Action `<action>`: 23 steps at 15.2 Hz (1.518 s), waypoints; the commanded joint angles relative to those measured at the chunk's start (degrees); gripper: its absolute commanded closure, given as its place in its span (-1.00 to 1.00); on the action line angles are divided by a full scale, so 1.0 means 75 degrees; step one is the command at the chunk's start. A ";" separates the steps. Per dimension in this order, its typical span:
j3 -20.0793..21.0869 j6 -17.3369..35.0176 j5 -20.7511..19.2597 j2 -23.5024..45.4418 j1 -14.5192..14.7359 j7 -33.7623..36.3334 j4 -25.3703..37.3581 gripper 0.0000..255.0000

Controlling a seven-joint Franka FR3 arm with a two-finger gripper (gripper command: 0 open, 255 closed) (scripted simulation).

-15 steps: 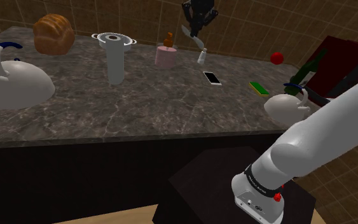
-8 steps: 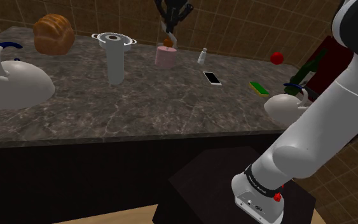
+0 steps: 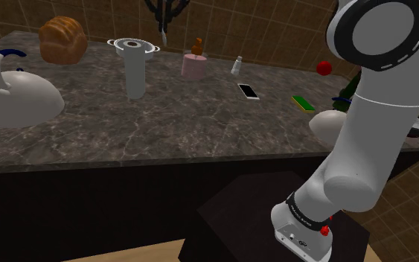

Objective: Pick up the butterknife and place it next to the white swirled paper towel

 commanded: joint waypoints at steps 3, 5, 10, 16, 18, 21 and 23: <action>0.0034 0.0293 -0.0035 0.0123 0.0105 0.0153 -0.0170 1.00; 0.0031 0.0569 0.0003 -0.0003 0.0058 0.0134 -0.0571 1.00; 0.0022 0.1207 0.0073 -0.0239 -0.0029 0.0093 -0.1439 1.00; 0.0009 0.1905 0.0123 -0.0409 -0.0094 0.0056 -0.2302 1.00; 0.0005 0.2126 0.0133 -0.0445 -0.0109 0.0046 -0.2557 1.00; 0.0000 0.2449 0.0143 -0.0480 -0.0128 0.0035 -0.2915 1.00; -0.0004 0.2659 0.0146 -0.0492 -0.0138 0.0028 -0.3138 1.00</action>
